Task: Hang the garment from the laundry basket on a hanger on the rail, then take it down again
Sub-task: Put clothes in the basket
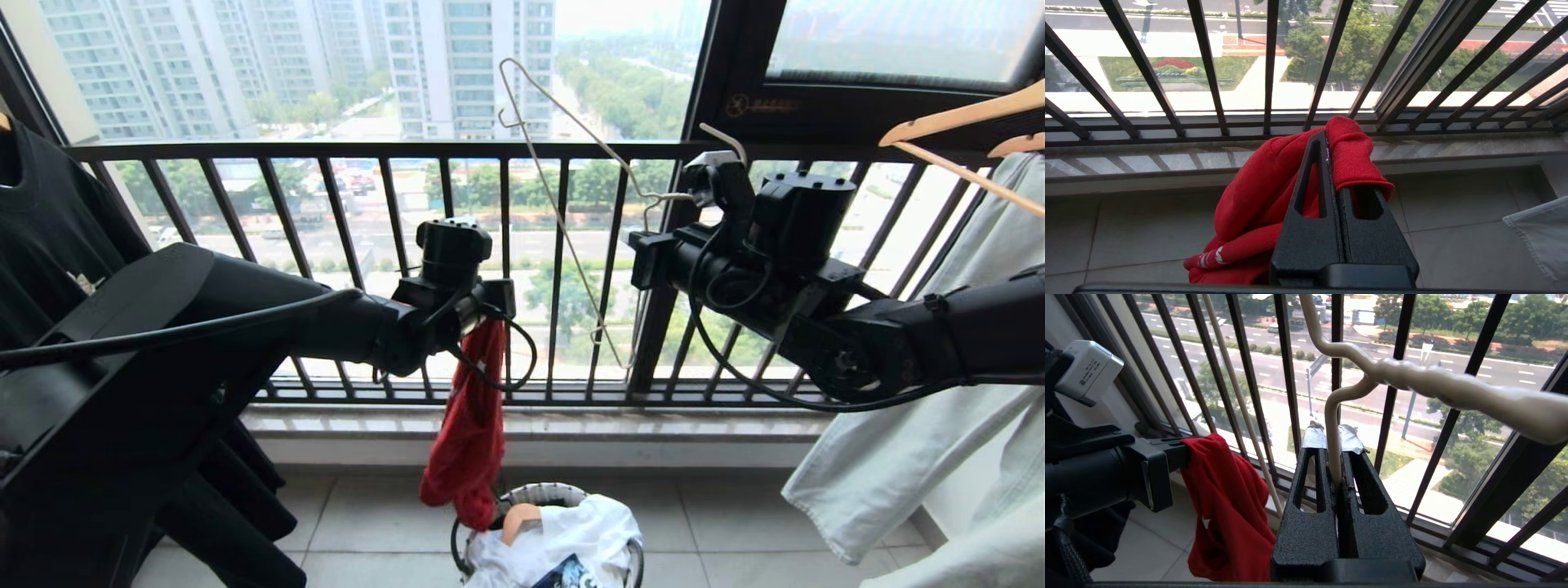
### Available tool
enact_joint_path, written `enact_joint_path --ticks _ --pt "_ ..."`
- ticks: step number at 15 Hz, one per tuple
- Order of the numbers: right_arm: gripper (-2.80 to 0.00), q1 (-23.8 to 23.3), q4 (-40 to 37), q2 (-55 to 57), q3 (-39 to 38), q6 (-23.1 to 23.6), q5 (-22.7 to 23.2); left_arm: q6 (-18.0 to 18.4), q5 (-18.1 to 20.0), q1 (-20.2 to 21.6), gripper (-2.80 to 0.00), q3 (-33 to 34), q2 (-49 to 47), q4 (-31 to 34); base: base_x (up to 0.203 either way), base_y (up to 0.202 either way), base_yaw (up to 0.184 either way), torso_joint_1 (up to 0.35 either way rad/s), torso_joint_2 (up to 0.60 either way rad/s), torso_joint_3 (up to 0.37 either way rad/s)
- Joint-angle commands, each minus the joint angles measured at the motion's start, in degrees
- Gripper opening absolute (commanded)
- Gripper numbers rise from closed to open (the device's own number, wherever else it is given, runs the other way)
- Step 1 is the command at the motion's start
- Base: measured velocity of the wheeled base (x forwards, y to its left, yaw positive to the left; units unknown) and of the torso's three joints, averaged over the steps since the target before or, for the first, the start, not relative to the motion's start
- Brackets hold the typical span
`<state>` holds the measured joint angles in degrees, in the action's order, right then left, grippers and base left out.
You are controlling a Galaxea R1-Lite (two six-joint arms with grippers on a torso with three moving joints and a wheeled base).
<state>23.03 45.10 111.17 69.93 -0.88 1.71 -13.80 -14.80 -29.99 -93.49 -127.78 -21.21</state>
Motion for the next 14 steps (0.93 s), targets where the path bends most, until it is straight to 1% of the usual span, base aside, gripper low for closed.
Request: enact_joint_path --ticks 1,3,11,14 --pt "-2.8 -1.18 0.17 0.73 0.59 0.0 -0.04 -0.17 -0.05 -0.16 -2.8 -0.11 -0.63 -0.15 0.0 0.0 0.0 0.0 0.0 0.0" --pt "-2.8 -2.12 0.17 0.71 0.99 0.09 -0.04 -0.25 0.03 -0.42 -2.8 -0.05 -0.72 -0.09 0.0 0.0 0.0 0.0 0.0 0.0" --pt "-2.8 -2.55 0.17 0.8 1.0 0.17 -0.12 -1.23 0.16 -2.63 -2.8 1.67 0.12 0.16 0.0 0.0 0.0 0.0 0.0 0.0" --pt "-2.8 -2.64 0.17 0.8 1.0 0.17 -0.12 -1.11 0.21 -3.45 -2.8 1.87 -2.72 0.39 0.0 0.0 0.0 0.0 0.0 0.0"
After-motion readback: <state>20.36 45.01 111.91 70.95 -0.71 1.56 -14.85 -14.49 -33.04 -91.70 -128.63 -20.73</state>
